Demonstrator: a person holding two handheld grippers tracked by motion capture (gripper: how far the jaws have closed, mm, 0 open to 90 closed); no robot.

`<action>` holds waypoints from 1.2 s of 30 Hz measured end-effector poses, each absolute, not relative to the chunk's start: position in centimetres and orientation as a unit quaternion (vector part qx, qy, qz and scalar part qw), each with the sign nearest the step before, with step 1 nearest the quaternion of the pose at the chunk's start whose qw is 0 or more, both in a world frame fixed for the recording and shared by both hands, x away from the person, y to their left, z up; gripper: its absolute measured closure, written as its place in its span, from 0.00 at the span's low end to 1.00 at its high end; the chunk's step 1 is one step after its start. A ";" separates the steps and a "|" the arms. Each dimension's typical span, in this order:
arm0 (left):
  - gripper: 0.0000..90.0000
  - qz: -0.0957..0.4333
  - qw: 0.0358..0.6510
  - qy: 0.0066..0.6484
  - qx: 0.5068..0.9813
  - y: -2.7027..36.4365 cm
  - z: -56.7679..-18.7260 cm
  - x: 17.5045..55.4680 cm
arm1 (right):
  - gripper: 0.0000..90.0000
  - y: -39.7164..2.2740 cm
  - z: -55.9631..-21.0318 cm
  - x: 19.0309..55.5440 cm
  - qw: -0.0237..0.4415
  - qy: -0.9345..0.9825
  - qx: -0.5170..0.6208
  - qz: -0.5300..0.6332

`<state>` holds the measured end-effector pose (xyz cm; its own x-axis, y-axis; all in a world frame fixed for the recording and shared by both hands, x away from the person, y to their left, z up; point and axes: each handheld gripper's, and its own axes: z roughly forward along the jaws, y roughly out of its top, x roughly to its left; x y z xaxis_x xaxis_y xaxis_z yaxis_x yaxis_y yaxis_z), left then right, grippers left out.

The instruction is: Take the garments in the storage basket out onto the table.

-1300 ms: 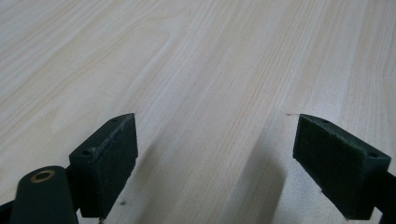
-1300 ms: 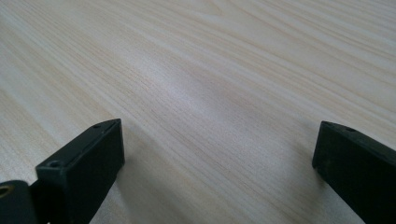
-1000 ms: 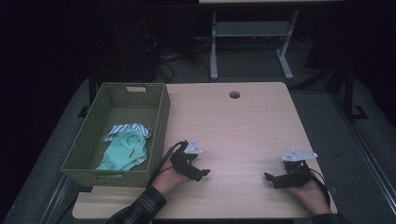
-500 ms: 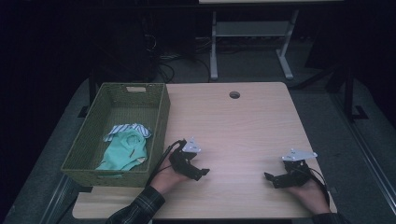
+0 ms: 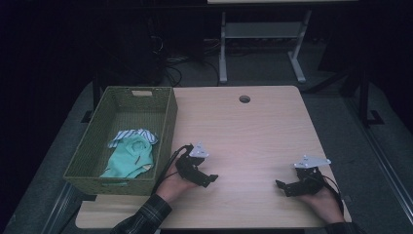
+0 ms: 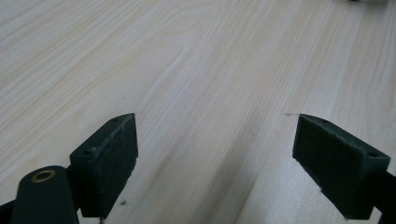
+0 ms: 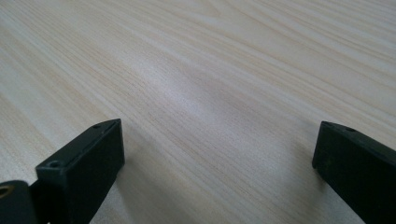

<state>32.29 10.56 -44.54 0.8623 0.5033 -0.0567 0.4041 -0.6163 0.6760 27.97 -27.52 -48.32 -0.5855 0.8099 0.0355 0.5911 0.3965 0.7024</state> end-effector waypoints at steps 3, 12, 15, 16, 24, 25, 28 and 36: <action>0.15 0.069 0.353 0.253 0.898 10.4 -44.5 32.3 | 0.02 -27.5 -48.3 28.0 0.158 0.821 0.427 0.346; 0.15 0.077 0.349 0.248 0.900 10.5 -43.8 32.4 | 0.02 -27.5 -48.3 28.0 0.157 0.821 0.426 0.345; 0.15 0.077 0.354 0.249 0.898 10.5 -43.4 32.5 | 0.02 -27.5 -48.3 28.0 0.158 0.821 0.427 0.345; 0.15 0.080 0.356 0.249 0.897 10.5 -43.2 32.5 | 0.02 -27.5 -48.3 28.0 0.157 0.821 0.427 0.345; 0.15 0.085 0.355 0.243 0.899 10.4 -42.5 32.6 | 0.02 -27.5 -48.3 28.0 0.158 0.821 0.427 0.345; 0.15 0.086 0.352 0.238 0.901 10.3 -42.3 32.6 | 0.02 -27.5 -48.3 28.0 0.158 0.821 0.427 0.345; 0.15 0.084 0.356 0.237 0.900 10.5 -42.0 32.5 | 0.02 -27.5 -48.3 28.0 0.158 0.820 0.428 0.346; 0.15 0.078 0.358 0.234 0.900 10.4 -41.7 32.5 | 0.02 -27.5 -48.3 28.0 0.158 0.820 0.428 0.346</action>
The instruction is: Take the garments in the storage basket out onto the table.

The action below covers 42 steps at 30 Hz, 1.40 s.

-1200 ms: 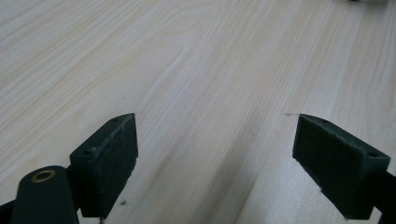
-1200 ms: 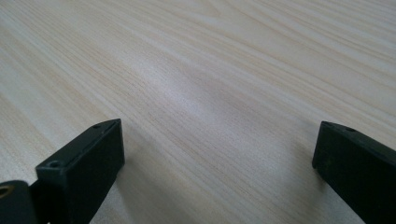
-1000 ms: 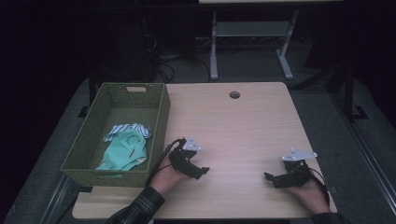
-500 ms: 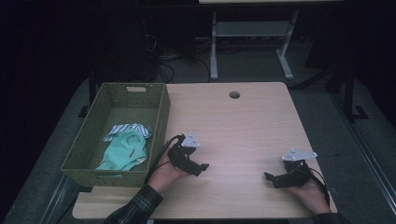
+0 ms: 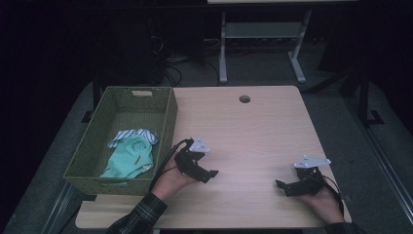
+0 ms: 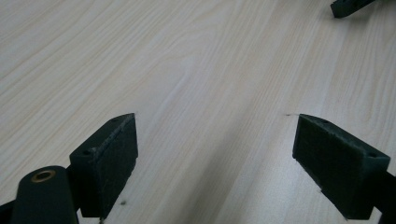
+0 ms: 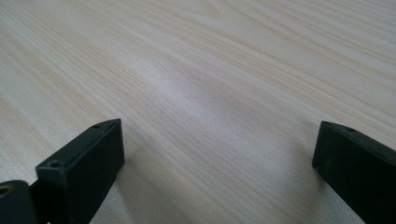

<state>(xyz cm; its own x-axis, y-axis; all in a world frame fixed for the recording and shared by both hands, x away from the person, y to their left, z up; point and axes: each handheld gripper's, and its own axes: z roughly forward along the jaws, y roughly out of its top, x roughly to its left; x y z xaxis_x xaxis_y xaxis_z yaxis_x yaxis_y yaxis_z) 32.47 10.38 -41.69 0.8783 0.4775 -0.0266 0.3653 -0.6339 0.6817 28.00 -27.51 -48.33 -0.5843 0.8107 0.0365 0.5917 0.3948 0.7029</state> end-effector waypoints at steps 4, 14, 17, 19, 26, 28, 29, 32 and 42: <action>0.15 0.082 0.357 0.233 0.901 10.3 -41.6 32.5 | 0.02 -27.5 -48.3 28.0 0.158 0.820 0.427 0.346; 0.15 0.089 0.359 0.245 0.896 10.9 -41.4 32.7 | 0.02 -27.5 -48.3 28.0 0.159 0.821 0.426 0.346; 0.15 0.086 0.366 0.248 0.893 11.1 -41.1 32.8 | 0.02 -27.5 -48.3 28.0 0.160 0.820 0.427 0.346; 0.15 0.085 0.365 0.245 0.894 11.1 -41.1 32.8 | 0.02 -27.5 -48.3 28.0 0.161 0.819 0.428 0.346; 0.15 0.084 0.366 0.241 0.895 11.1 -40.4 32.7 | 0.02 -27.5 -48.3 27.9 0.162 0.817 0.432 0.346; 0.15 0.082 0.369 0.240 0.894 11.1 -40.1 32.6 | 0.02 -27.5 -48.3 27.9 0.162 0.817 0.432 0.346; 0.15 0.081 0.369 0.239 0.895 11.1 -39.9 32.5 | 0.02 -27.5 -48.3 27.9 0.162 0.817 0.432 0.346; 0.15 0.083 0.372 0.234 0.895 11.1 -39.5 32.5 | 0.02 -27.5 -48.3 27.9 0.162 0.817 0.432 0.346; 0.15 0.080 0.386 0.226 0.891 11.6 -38.1 33.1 | 0.02 -27.5 -48.3 27.9 0.162 0.817 0.432 0.346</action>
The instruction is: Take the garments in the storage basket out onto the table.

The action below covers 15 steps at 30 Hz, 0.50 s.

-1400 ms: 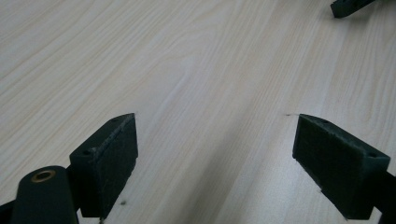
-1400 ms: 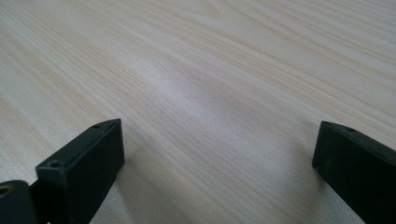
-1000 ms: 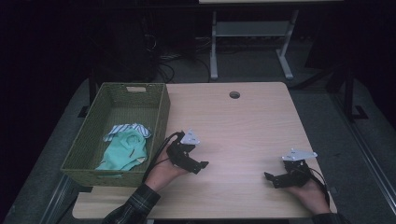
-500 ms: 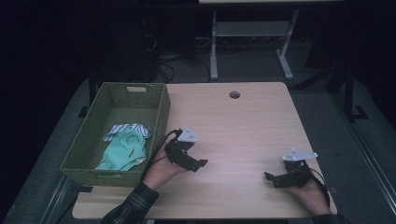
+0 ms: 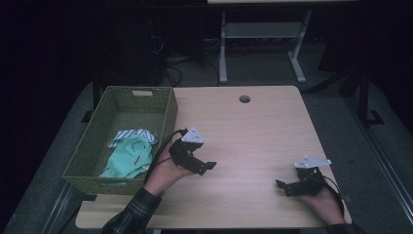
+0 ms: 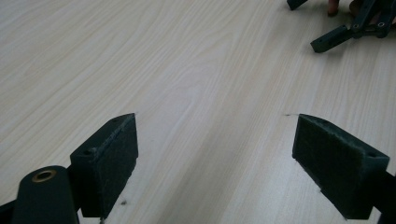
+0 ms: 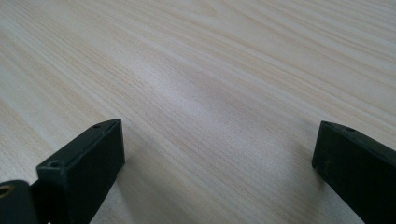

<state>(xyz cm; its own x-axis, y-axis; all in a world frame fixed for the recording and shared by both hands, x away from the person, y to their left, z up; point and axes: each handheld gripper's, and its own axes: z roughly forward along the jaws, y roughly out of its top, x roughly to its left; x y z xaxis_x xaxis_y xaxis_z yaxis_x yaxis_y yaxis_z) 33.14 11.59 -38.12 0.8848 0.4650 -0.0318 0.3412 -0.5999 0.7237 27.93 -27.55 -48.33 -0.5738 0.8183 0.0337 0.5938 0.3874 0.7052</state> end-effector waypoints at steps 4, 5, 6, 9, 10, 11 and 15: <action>0.15 0.077 0.390 0.222 0.890 11.9 -37.8 33.3 | 0.02 -27.6 -48.3 27.9 0.163 0.817 0.432 0.346; 0.15 0.078 0.393 0.221 0.889 11.9 -37.7 33.3 | 0.02 -27.6 -48.3 27.9 0.162 0.817 0.432 0.346; 0.15 0.076 0.396 0.221 0.888 11.9 -37.6 33.4 | 0.02 -27.6 -48.3 27.9 0.163 0.817 0.431 0.346; 0.15 0.072 0.399 0.215 0.888 11.9 -37.5 33.6 | 0.02 -27.6 -48.3 27.9 0.162 0.817 0.432 0.346; 0.15 0.072 0.399 0.215 0.888 11.9 -37.5 33.6 | 0.02 -27.6 -48.3 27.9 0.162 0.817 0.432 0.346; 0.15 0.070 0.398 0.212 0.890 11.8 -37.5 33.6 | 0.02 -27.6 -48.3 27.9 0.162 0.817 0.432 0.346; 0.15 0.068 0.396 0.203 0.893 11.6 -37.3 33.7 | 0.02 -27.6 -48.3 27.9 0.163 0.817 0.431 0.347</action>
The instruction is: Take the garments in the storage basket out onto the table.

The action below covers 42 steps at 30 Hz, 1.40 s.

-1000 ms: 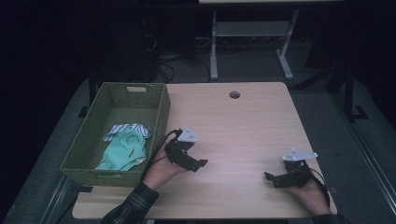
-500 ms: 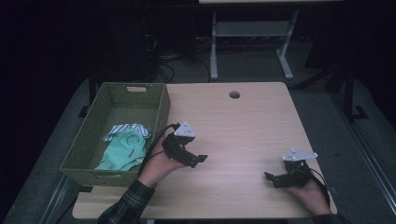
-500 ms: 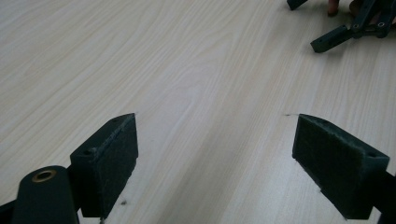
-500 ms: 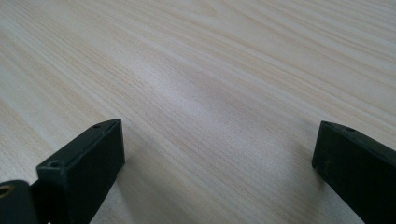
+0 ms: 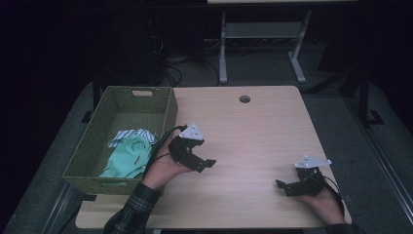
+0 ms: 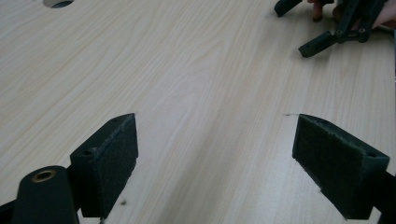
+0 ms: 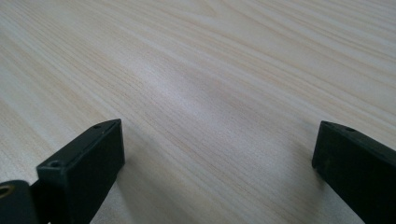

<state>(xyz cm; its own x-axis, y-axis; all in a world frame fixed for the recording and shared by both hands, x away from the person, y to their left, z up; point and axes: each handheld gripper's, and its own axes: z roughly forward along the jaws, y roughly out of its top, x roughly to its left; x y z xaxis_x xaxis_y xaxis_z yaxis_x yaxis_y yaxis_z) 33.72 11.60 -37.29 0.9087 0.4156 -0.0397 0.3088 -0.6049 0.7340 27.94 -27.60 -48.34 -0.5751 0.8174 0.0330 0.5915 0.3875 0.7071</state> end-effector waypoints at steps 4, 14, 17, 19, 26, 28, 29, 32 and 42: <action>0.15 0.071 0.396 0.202 0.893 11.9 -36.7 33.9 | 0.02 -27.6 -48.3 27.9 0.163 0.817 0.432 0.346; 0.15 0.072 0.404 0.202 0.889 13.1 -36.0 34.0 | 0.02 -27.7 -48.3 28.0 0.160 0.816 0.432 0.349; 0.15 0.074 0.407 0.208 0.887 13.6 -35.8 34.1 | 0.02 -27.7 -48.3 28.0 0.158 0.816 0.433 0.350; 0.15 0.074 0.407 0.210 0.886 13.8 -35.8 34.2 | 0.02 -27.7 -48.3 27.9 0.160 0.816 0.432 0.348; 0.15 0.077 0.415 0.220 0.879 14.8 -35.4 34.2 | 0.02 -27.6 -48.3 27.9 0.162 0.817 0.432 0.347; 0.15 0.079 0.417 0.223 0.878 15.1 -35.3 34.3 | 0.02 -27.6 -48.3 27.9 0.162 0.816 0.432 0.347; 0.15 0.079 0.416 0.222 0.878 15.2 -35.3 34.3 | 0.02 -27.6 -48.3 27.9 0.162 0.816 0.432 0.347; 0.15 0.080 0.417 0.226 0.877 15.5 -35.2 34.3 | 0.02 -27.6 -48.3 27.9 0.162 0.816 0.432 0.347; 0.16 0.086 0.422 0.240 0.870 16.7 -34.9 34.5 | 0.02 -27.6 -48.3 27.9 0.162 0.817 0.432 0.347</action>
<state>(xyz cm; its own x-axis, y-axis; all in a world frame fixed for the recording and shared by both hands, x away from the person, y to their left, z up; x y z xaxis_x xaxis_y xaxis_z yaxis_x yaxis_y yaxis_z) 34.47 16.75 -34.85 0.8698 0.4906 -0.0524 0.3444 -0.5278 0.7764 27.93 -27.57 -48.34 -0.5741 0.8180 0.0342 0.5926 0.3864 0.7068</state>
